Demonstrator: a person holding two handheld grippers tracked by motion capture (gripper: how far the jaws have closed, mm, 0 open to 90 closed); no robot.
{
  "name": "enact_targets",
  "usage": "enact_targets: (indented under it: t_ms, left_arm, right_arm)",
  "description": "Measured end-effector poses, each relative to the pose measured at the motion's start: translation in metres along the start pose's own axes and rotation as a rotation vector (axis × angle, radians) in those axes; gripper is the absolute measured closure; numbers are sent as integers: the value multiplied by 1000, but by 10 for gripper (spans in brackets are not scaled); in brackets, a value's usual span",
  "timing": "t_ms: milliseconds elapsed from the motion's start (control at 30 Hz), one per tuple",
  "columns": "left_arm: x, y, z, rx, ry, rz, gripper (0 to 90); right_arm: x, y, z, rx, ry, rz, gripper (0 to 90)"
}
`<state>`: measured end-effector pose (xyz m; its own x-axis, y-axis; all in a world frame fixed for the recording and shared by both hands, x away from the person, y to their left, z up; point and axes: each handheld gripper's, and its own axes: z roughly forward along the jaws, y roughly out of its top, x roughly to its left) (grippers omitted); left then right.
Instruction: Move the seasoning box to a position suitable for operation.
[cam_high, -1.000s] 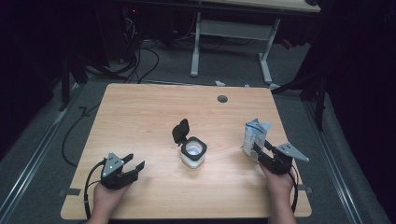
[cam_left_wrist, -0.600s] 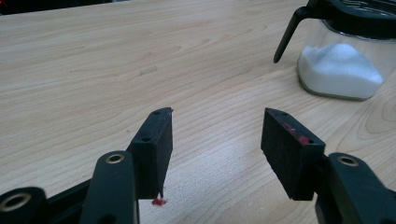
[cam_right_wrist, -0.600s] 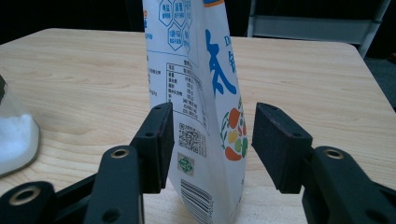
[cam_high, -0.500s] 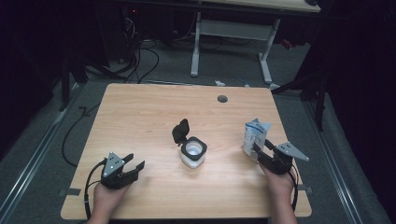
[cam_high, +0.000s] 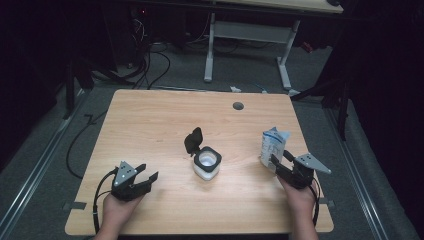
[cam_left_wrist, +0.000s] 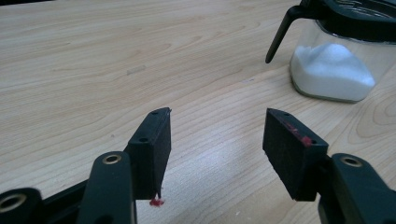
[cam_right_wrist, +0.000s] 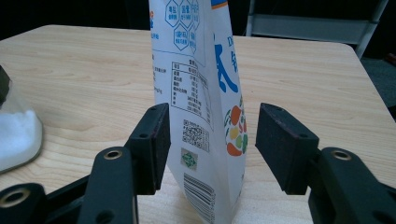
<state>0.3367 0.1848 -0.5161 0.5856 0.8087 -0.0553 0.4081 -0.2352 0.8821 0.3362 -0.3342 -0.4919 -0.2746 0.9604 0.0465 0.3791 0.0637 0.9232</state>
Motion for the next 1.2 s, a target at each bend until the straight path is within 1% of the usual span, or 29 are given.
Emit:
enact_targets:
  t_ms: [33,133,267,433,533,600,767,833,867,1000,1200]
  left_arm:
    - [0,0,1,1,-1,1,424]
    - [2,0,3,4,-16,-23,423]
    - [3,1,5,-5,-10,-33,422]
    - [1,3,9,-10,-13,-38,422]
    - [0,5,12,-13,-10,-51,421]
    - [-1,6,15,-10,-5,-49,421]
    - [-2,7,20,-2,-16,-53,423]
    - [-3,9,22,0,-19,-48,423]
    - [-3,9,23,1,-20,-47,424]
    - [-5,10,26,11,-22,-33,427]
    - [-6,11,29,11,-25,-36,448]
  right_arm:
    - [0,0,-1,0,4,0,450]
    - [1,1,-5,2,1,5,451]
    - [5,1,-12,2,-12,-8,465]
    - [7,-1,-19,-3,-25,-7,483]
    - [7,-1,-24,-4,-33,-1,489]
    - [8,-1,-27,-7,-38,-2,495]
    - [13,2,-36,-14,-39,-18,499]
    - [15,3,-39,-22,-37,-31,501]
    - [18,4,-41,-21,-33,-30,504]
    - [23,5,-43,-24,-26,-43,506]
    - [29,3,-43,-11,-9,-57,506]
